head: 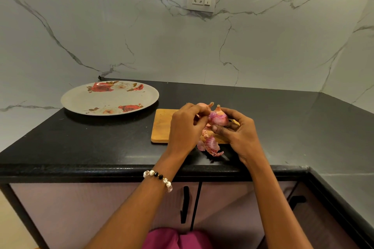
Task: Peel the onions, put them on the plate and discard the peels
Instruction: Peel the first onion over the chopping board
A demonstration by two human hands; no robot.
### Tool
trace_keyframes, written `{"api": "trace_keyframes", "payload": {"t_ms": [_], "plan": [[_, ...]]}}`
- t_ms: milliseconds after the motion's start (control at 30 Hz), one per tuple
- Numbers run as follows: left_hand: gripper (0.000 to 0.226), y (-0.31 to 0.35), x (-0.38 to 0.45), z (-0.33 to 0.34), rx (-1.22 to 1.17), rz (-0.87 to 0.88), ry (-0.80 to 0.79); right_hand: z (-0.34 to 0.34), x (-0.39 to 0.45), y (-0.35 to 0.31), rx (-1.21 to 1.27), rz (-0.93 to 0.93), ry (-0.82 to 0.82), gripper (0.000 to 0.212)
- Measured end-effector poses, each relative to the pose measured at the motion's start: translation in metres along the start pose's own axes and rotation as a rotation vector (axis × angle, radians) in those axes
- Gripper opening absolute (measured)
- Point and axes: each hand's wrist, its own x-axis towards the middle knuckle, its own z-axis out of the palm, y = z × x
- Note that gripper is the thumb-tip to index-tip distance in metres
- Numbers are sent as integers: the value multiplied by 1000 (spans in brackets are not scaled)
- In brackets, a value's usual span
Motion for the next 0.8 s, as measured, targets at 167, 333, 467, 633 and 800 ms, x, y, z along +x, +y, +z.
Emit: {"api": "trace_keyframes", "payload": {"t_ms": [167,333,467,633,800], "plan": [[24,0,-1,1,-58,55,-35,-1,1,3,7,5,-2,61],[17,1,-1,1,-71,55,-49,-1,1,4,-17,7,-13,67],[11,2,0,1,-80,47,-76,-1,1,5,-20,5,-10,69],[9,1,0,3,-54,57,-78,-2,2,8,-42,5,-20,66],[6,-3,0,6,-20,38,-79,-2,5,11,-110,-2,-44,60]]}}
